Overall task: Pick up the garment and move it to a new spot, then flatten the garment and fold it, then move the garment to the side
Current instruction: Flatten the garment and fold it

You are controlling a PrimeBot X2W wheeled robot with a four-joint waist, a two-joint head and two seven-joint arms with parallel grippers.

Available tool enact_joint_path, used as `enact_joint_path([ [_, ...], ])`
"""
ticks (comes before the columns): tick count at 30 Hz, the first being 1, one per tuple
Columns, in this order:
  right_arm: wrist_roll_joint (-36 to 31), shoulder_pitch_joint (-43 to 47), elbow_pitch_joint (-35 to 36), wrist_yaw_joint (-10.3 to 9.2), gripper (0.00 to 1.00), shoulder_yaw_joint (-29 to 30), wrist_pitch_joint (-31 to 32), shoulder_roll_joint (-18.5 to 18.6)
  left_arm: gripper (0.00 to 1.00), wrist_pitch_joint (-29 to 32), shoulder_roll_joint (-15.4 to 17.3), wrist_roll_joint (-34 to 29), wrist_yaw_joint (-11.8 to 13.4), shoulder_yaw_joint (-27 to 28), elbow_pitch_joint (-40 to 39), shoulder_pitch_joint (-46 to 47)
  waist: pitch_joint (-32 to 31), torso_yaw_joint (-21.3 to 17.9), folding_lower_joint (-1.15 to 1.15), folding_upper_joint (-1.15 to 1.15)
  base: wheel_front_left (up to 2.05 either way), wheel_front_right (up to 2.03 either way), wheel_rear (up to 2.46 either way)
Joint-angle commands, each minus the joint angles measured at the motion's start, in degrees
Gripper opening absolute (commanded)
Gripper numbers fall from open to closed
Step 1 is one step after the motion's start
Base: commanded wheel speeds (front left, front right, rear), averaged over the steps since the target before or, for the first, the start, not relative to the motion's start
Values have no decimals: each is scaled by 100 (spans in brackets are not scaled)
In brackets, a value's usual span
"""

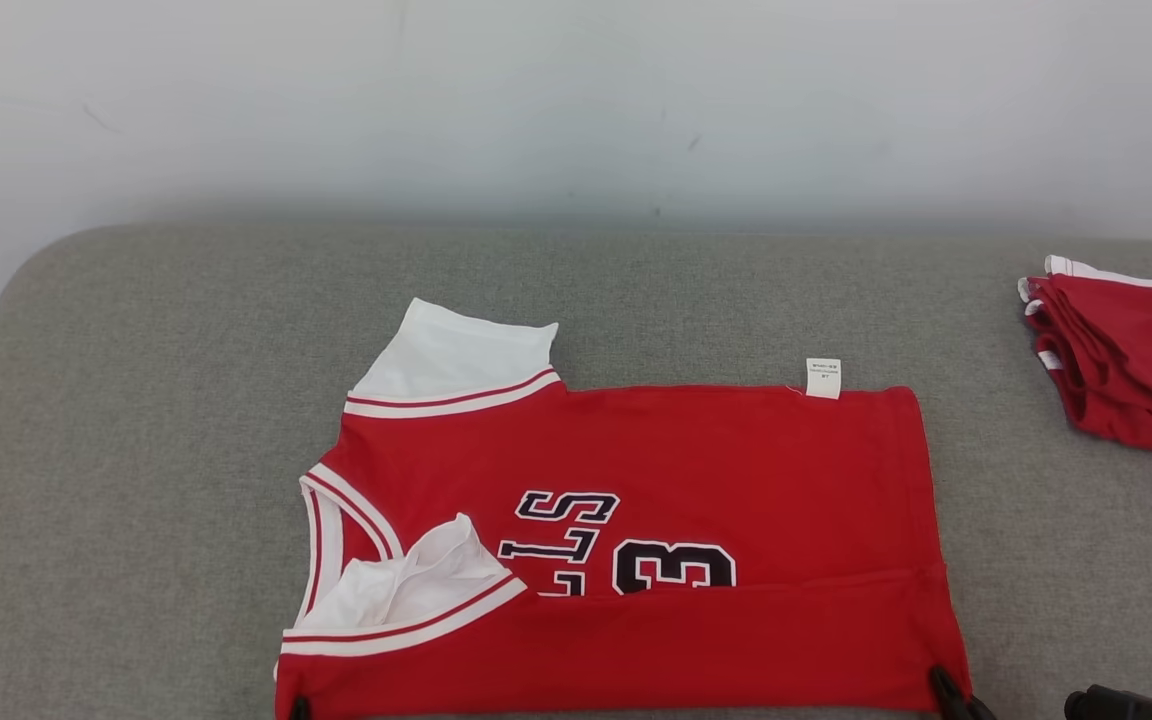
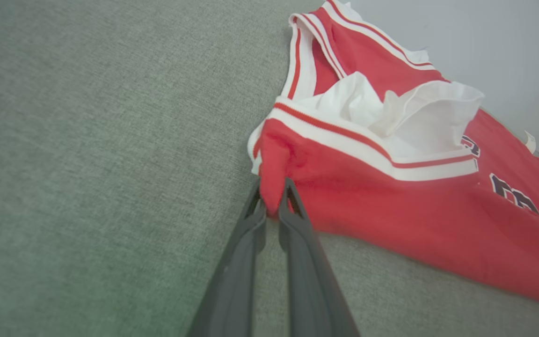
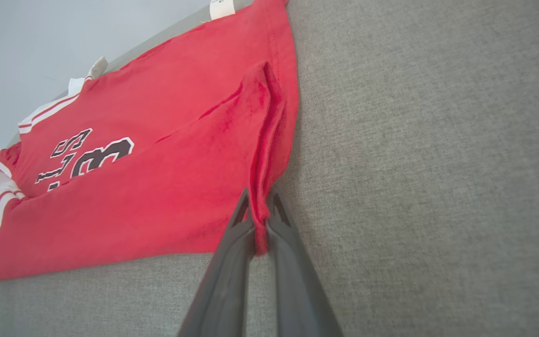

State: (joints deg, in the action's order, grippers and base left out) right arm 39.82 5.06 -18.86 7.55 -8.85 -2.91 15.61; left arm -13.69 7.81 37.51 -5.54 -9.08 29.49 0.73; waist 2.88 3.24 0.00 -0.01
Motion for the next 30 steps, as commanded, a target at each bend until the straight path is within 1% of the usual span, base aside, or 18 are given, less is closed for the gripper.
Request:
enact_joint_path([
  [1,19,62,49,-12,0,52,31,-19,0,-16,32,-33,18,14,-21,-57,22,-14,0,1,0,0,0],
  [2,-34,98,67,-12,0,106,105,-49,0,-16,30,-25,46,21,-19,-61,28,-14,0,1,0,0,0],
  [3,-113,117,87,-12,9,158,152,-81,0,-24,49,-63,61,16,-27,-51,32,-14,0,1,0,0,0],
  [4,-181,112,114,-12,85,212,174,-126,25,-42,73,-132,93,-1,-51,-30,28,-10,0,1,0,0,0],
  [5,-247,112,150,-12,100,265,169,-174,80,-53,98,-189,110,-13,-55,-23,21,-3,0,1,0,0,0],
  [6,-310,120,195,-12,100,309,155,-215,100,-80,131,-267,135,-31,-68,-17,12,1,0,1,0,0,0],
  [8,-441,122,279,-12,100,421,39,-294,100,-118,140,-466,199,-26,-181,-37,-5,9,0,1,0,0,0],
  [10,-610,134,388,-12,100,532,-165,-359,100,-140,97,-589,251,113,-398,-102,-20,22,0,1,0,0,0],
  [12,-795,152,486,-12,100,572,-389,-425,100,-144,136,-975,321,294,-785,-194,-23,32,0,1,0,0,0],
  [16,-1043,152,581,-12,100,567,-802,-583,100,-140,-18,-1671,358,579,-1466,-450,-16,38,0,1,0,0,0],
  [19,-1260,91,569,-12,100,574,-1041,-655,100,-140,-127,-2102,308,725,-1728,-571,-9,42,0,1,0,0,0],
  [23,-1723,128,524,-12,100,677,-1230,-826,100,-142,-275,-2507,151,1001,-1853,-666,-23,63,0,1,0,0,0],
  [26,-1871,99,577,-12,100,740,-1236,-927,100,-142,-352,-2567,75,1151,-1796,-565,30,37,0,1,0,0,0],
  [30,-2027,-205,673,-12,100,701,-1231,-1034,100,-142,-382,-2551,-50,1294,-1767,-69,256,-118,0,1,0,0,0],
])
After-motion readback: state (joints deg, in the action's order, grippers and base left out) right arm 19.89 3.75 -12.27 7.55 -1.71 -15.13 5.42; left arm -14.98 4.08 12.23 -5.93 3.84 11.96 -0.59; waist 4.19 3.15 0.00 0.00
